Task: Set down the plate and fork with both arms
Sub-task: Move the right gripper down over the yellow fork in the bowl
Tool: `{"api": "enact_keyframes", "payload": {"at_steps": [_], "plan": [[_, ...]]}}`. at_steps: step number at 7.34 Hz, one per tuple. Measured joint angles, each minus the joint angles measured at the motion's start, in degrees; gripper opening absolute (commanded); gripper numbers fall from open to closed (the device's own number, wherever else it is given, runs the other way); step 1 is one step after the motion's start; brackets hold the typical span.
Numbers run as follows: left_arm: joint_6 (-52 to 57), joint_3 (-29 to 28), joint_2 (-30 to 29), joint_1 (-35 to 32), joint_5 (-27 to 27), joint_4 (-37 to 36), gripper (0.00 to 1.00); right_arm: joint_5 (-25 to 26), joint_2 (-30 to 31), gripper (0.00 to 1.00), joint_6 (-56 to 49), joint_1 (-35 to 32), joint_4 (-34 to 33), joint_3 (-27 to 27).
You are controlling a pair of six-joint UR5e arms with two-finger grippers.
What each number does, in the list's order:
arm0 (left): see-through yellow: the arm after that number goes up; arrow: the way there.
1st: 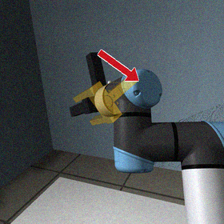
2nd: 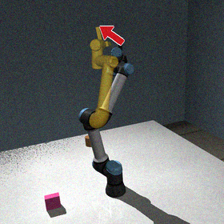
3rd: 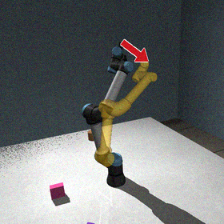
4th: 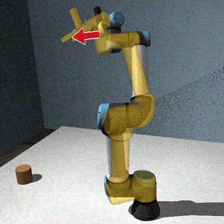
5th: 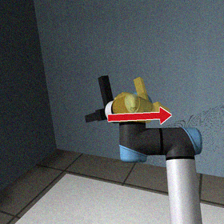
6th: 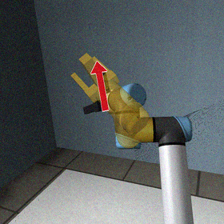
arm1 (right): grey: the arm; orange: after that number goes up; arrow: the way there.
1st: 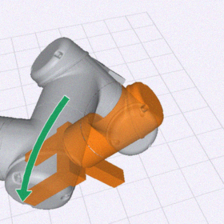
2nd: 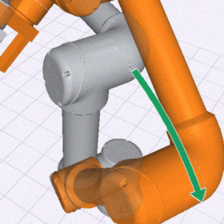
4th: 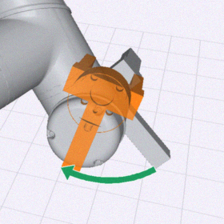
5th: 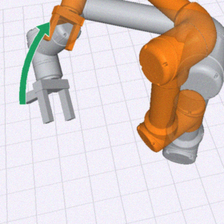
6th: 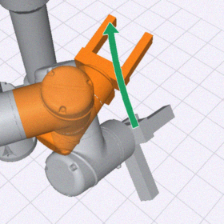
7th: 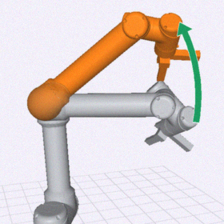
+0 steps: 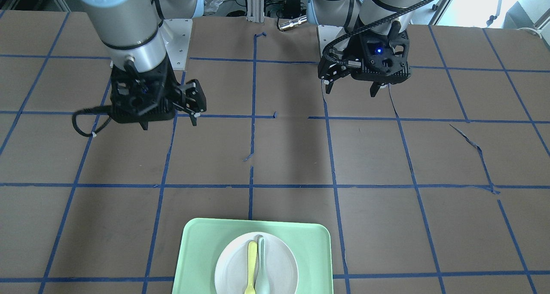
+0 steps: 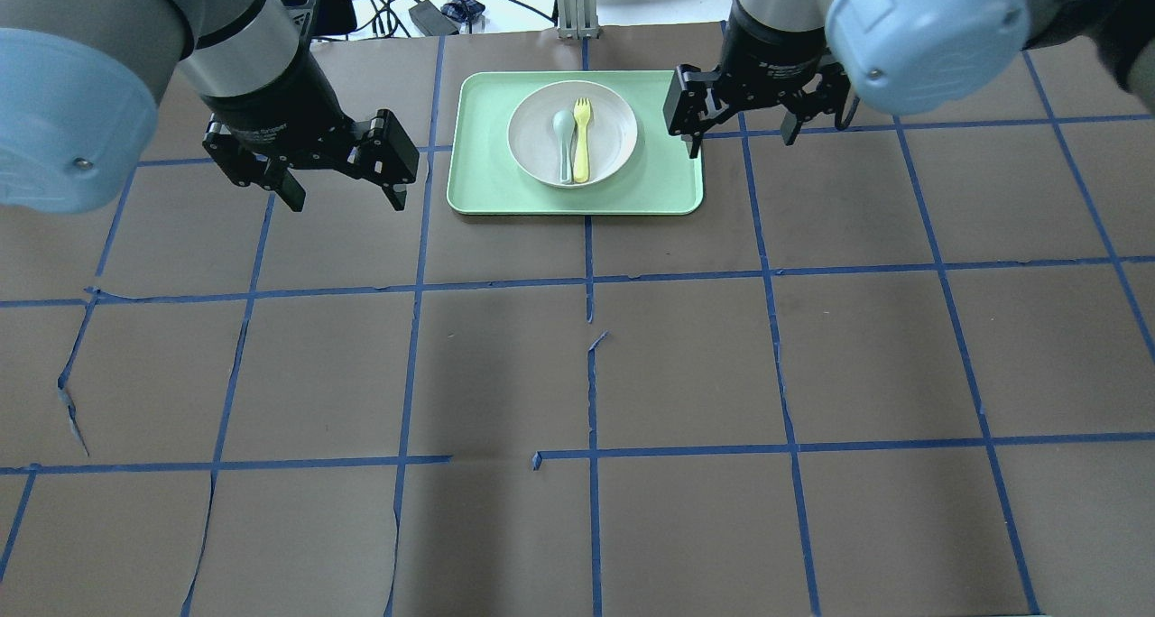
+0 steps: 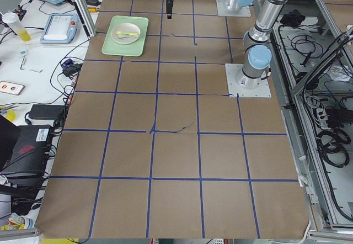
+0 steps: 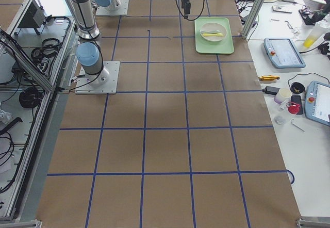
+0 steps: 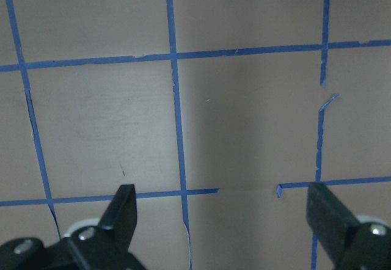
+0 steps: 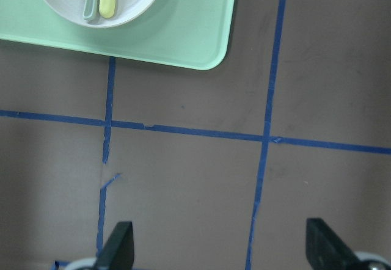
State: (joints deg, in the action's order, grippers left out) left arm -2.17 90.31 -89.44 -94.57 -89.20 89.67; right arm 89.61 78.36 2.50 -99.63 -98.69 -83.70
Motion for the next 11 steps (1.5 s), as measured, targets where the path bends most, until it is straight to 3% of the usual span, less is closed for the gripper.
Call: {"api": "enact_keyframes", "payload": {"at_steps": [2, 4, 7, 9, 11], "plan": [[-0.03, 0.01, 0.16, 0.00, -0.08, 0.09, 1.00, -0.13, -10.58, 1.00, 1.71, -2.75, -8.94, 3.92], [-0.03, 0.04, 0.10, 0.00, -0.11, 0.08, 1.00, -0.30, -23.26, 1.00, 9.87, -5.48, -12.72, 14.42], [-0.03, 0.12, 0.00, 0.00, -0.18, 0.09, 1.00, -0.32, -34.36, 0.92, 19.38, -8.06, -19.77, 22.67], [-0.03, 0.13, 0.10, 0.00, -0.24, 0.13, 1.00, -0.12, -36.37, 0.42, 18.63, -8.25, -20.62, 23.19], [-0.03, 0.13, 0.02, 0.00, -0.27, 0.13, 1.00, 0.21, -36.32, 0.43, 17.56, -8.27, -20.26, 21.85]]}}
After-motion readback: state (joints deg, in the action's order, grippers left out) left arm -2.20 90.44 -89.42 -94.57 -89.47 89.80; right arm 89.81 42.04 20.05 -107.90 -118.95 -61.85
